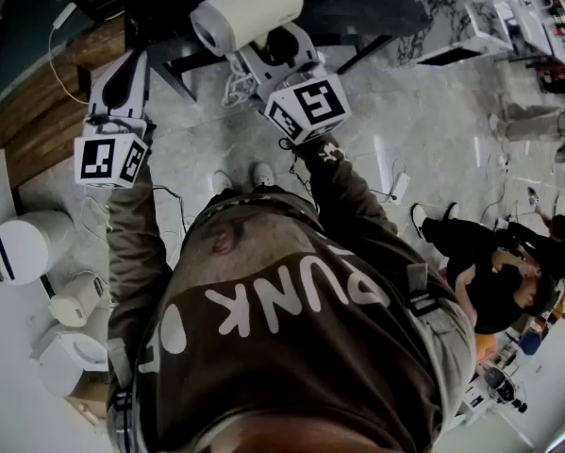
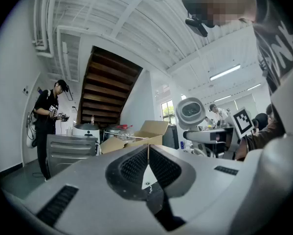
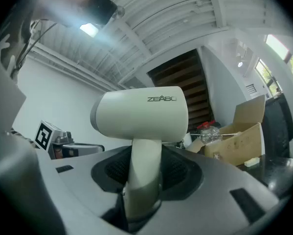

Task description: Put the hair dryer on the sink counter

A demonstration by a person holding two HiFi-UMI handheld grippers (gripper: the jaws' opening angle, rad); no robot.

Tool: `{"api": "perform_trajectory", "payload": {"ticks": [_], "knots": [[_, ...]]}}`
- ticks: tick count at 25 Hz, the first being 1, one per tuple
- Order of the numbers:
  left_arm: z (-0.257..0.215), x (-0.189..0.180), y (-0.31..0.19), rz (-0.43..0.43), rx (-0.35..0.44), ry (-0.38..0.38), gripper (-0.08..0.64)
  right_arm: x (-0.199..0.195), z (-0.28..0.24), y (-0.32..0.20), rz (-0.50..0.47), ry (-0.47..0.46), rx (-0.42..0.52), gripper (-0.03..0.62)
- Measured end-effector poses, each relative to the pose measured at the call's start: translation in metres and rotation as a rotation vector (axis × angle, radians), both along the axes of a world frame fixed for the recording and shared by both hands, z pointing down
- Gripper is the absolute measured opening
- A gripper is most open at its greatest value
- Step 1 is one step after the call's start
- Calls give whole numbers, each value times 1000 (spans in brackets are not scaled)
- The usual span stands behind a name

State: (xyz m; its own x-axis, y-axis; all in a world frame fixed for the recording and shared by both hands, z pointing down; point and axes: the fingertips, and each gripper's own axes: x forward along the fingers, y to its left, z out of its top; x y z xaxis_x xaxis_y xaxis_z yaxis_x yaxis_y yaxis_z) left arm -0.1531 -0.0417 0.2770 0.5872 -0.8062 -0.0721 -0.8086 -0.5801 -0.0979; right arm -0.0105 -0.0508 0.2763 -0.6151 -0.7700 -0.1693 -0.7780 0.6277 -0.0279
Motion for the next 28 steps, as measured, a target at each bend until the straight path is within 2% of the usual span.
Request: {"api": "perform_trajectory", "payload": {"ticks": [20, 28], "knots": [[-4, 17, -10, -9, 11, -24, 9, 15, 0, -12, -11, -23, -1, 161], [1, 47, -13, -35, 26, -71, 8, 41, 1, -17, -38, -28, -2, 161]]}}
